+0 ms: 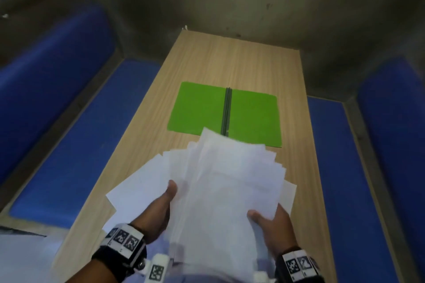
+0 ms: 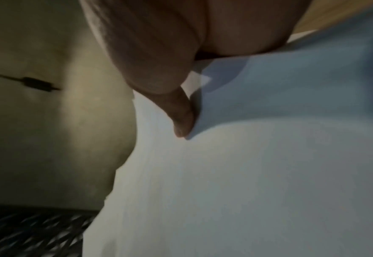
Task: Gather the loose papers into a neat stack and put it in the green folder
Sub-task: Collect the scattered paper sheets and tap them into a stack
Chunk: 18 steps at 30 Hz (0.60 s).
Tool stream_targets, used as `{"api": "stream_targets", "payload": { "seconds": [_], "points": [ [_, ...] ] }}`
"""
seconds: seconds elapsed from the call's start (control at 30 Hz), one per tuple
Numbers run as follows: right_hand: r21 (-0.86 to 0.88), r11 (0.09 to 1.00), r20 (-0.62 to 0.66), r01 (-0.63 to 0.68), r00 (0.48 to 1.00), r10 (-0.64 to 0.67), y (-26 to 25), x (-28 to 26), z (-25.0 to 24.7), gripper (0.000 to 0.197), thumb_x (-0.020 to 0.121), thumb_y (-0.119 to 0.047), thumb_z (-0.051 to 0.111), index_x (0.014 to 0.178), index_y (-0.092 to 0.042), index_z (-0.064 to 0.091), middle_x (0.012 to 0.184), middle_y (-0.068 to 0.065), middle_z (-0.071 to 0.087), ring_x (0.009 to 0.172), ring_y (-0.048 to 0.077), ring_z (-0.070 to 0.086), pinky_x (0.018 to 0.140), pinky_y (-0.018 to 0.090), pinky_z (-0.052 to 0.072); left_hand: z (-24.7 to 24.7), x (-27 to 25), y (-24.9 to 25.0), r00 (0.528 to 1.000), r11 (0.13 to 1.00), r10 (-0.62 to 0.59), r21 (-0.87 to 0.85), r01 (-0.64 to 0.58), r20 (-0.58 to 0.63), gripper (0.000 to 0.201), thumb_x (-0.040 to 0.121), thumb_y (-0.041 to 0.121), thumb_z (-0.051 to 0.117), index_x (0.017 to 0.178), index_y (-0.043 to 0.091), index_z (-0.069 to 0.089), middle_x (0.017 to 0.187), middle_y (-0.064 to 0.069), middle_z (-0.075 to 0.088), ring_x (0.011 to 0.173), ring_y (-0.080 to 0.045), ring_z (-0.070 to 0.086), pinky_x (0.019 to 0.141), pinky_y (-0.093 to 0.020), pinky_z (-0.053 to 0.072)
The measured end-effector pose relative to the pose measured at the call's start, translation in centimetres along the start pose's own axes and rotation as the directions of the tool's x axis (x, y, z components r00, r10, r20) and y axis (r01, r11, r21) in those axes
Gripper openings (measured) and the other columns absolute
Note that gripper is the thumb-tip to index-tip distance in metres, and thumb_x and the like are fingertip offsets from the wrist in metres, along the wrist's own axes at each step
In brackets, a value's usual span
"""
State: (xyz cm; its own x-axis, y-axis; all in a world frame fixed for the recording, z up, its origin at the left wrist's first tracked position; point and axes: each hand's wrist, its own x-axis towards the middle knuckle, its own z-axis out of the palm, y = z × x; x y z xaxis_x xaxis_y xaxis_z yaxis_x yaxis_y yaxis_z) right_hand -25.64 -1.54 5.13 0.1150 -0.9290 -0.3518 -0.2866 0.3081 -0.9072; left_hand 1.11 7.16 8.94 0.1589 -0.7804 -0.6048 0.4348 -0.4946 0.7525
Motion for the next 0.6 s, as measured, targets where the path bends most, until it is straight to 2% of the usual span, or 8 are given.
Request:
{"api": "stream_targets", "payload": {
  "seconds": [0.03, 0.1, 0.2, 0.27, 0.37, 0.47, 0.53, 0.6],
  "points": [
    [0.016, 0.997, -0.012, 0.078, 0.997, -0.078, -1.4, 0.1, 0.1, 0.040, 0.073, 0.000, 0.078, 0.105, -0.018, 0.064, 0.097, -0.009, 0.073, 0.089, -0.005, 0.068, 0.078, 0.014, 0.054, 0.4, -0.2, 1.2, 0.997, 0.994, 0.063, 0.085, -0.067, 0.040, 0.073, 0.068, 0.068, 0.069, 0.123, 0.021, 0.063, 0.115, 0.001, 0.074, 0.106, -0.019, 0.069, 0.091, -0.039, 0.053],
    [0.106, 0.975, -0.021, 0.194, 0.981, -0.192, -3.9, 0.4, -0.1, 0.040, 0.073, 0.003, 0.077, 0.105, -0.019, 0.065, 0.095, -0.011, 0.075, 0.086, -0.005, 0.069, 0.071, 0.009, 0.052, 1.2, -0.2, 3.2, 0.968, 0.940, 0.245, 0.230, -0.252, 0.060, 0.064, 0.057, 0.042, 0.091, 0.111, 0.016, 0.070, 0.106, -0.003, 0.077, 0.100, -0.021, 0.073, 0.087, -0.042, 0.056],
    [0.159, 0.946, 0.049, 0.282, 0.955, -0.293, -6.1, 0.6, -0.8, 0.040, 0.068, -0.016, 0.085, 0.104, -0.019, 0.068, 0.097, -0.015, 0.075, 0.086, -0.004, 0.068, 0.070, 0.011, 0.051, 1.6, 0.0, 4.7, 0.931, 0.896, 0.364, 0.266, -0.356, 0.022, 0.051, 0.060, 0.016, 0.093, 0.108, 0.017, 0.072, 0.102, -0.001, 0.078, 0.096, -0.017, 0.074, 0.081, -0.037, 0.058],
    [0.024, 0.977, 0.068, 0.211, 0.975, -0.212, -5.8, 2.2, 0.2, 0.052, 0.058, -0.036, 0.086, 0.102, -0.017, 0.068, 0.092, -0.015, 0.074, 0.083, -0.006, 0.066, 0.071, 0.008, 0.048, 0.8, 1.0, 4.0, 0.925, 0.893, 0.380, 0.260, -0.367, 0.001, 0.054, 0.057, 0.019, 0.094, 0.106, 0.019, 0.072, 0.102, -0.001, 0.077, 0.096, -0.016, 0.073, 0.082, -0.038, 0.058],
    [-0.324, 0.943, 0.057, -0.072, 0.994, 0.095, -4.9, 3.6, 2.1, 0.044, 0.077, -0.019, 0.077, 0.116, -0.021, 0.058, 0.109, -0.008, 0.067, 0.098, 0.000, 0.062, 0.081, 0.009, 0.049, -0.1, 2.4, 2.4, 0.938, 0.856, 0.346, 0.405, -0.322, 0.015, 0.057, 0.047, 0.042, 0.095, 0.095, 0.020, 0.073, 0.094, 0.001, 0.077, 0.085, -0.015, 0.072, 0.076, -0.037, 0.057],
    [-0.090, 0.996, 0.015, -0.002, 1.000, 0.004, -3.8, 3.9, 2.7, 0.046, 0.065, -0.022, 0.086, 0.103, -0.027, 0.060, 0.092, -0.009, 0.066, 0.080, 0.006, 0.063, 0.057, 0.008, 0.049, 1.0, 3.6, 1.2, 0.944, 0.854, 0.329, 0.414, -0.314, 0.036, 0.041, 0.052, 0.028, 0.095, 0.086, 0.021, 0.072, 0.083, 0.009, 0.076, 0.074, -0.009, 0.067, 0.066, -0.025, 0.054],
    [0.064, 0.998, -0.031, 0.013, 0.999, -0.011, -4.4, 2.9, 2.3, 0.040, 0.059, -0.033, 0.088, 0.093, -0.023, 0.069, 0.084, -0.005, 0.072, 0.075, 0.011, 0.068, 0.056, 0.015, 0.052, 2.1, 3.5, 1.7, 0.924, 0.827, 0.383, 0.438, -0.353, 0.021, 0.029, 0.063, 0.018, 0.091, 0.083, 0.029, 0.073, 0.081, 0.025, 0.074, 0.072, 0.002, 0.068, 0.067, -0.019, 0.053],
    [0.151, 0.982, -0.054, 0.109, 0.993, -0.102, -5.6, 2.8, 2.4, 0.039, 0.058, -0.035, 0.087, 0.092, -0.021, 0.073, 0.087, -0.003, 0.076, 0.079, 0.012, 0.072, 0.063, 0.022, 0.056, 2.6, 3.0, 2.6, 0.896, 0.822, 0.444, 0.406, -0.400, -0.016, 0.029, 0.063, 0.019, 0.091, 0.083, 0.032, 0.075, 0.084, 0.019, 0.076, 0.074, 0.003, 0.070, 0.064, -0.017, 0.053]
  ]
}}
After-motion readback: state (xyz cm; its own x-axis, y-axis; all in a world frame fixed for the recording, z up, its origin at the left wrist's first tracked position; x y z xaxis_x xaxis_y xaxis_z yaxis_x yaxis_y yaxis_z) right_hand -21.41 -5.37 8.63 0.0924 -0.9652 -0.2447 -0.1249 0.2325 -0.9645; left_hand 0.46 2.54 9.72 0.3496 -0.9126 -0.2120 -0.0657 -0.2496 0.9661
